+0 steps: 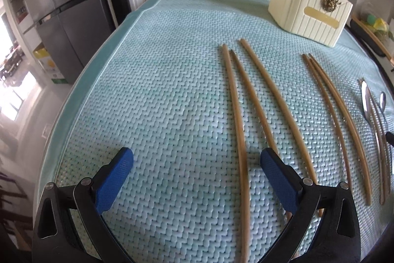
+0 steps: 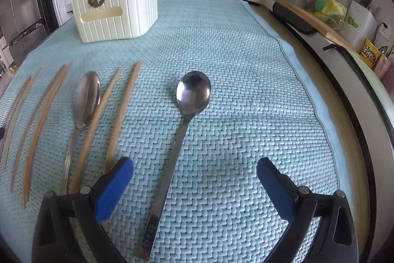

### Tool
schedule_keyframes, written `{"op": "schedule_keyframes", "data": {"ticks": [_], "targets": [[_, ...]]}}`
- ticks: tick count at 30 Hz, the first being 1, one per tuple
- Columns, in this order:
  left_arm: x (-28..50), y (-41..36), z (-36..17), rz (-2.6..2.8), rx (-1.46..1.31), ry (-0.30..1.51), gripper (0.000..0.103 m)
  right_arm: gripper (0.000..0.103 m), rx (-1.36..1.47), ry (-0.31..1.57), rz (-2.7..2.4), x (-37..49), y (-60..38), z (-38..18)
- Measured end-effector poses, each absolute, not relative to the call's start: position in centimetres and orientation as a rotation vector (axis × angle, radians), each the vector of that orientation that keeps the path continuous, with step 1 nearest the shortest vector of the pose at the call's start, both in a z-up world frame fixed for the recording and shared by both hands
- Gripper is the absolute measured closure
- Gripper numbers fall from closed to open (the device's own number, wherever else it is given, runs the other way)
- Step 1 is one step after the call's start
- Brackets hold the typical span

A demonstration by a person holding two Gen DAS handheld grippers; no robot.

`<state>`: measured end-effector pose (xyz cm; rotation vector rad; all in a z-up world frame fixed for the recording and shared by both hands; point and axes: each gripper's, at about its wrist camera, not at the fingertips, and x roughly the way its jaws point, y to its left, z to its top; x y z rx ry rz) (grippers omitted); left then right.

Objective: Organize utensils
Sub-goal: 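Lower the left tool to a wooden chopstick while the right tool approaches a spoon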

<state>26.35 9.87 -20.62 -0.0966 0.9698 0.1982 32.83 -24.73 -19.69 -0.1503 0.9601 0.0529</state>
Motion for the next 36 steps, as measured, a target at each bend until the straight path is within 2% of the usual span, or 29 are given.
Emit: {"op": "schedule_keyframes", "data": {"ticks": [6,20,29,34,36], "targets": [[28.2,10.4,-20.7,0.170,-0.095,0.946,0.000,0.000,-0.070,0.938,0.058,34.0,-25.5,-20.1],[34.7,13.2,-20.6,0.195,-0.112,0.964,0.000,0.000,-0.077,0.950,0.074,38.3,-25.6,-20.0],[35.7,13.3,-20.7,0.221,-0.114,0.955,0.000,0.003,-0.099,0.940,0.093,39.3,-25.8,-19.9],[34.7,13.0,-20.7,0.210,-0.113,0.956,0.000,0.024,-0.096,0.912,0.101,40.8,-25.5,-19.6],[34.9,13.1,-20.7,0.192,-0.109,0.960,0.000,0.039,-0.097,0.898,0.102,41.2,-25.3,-19.5]]}}
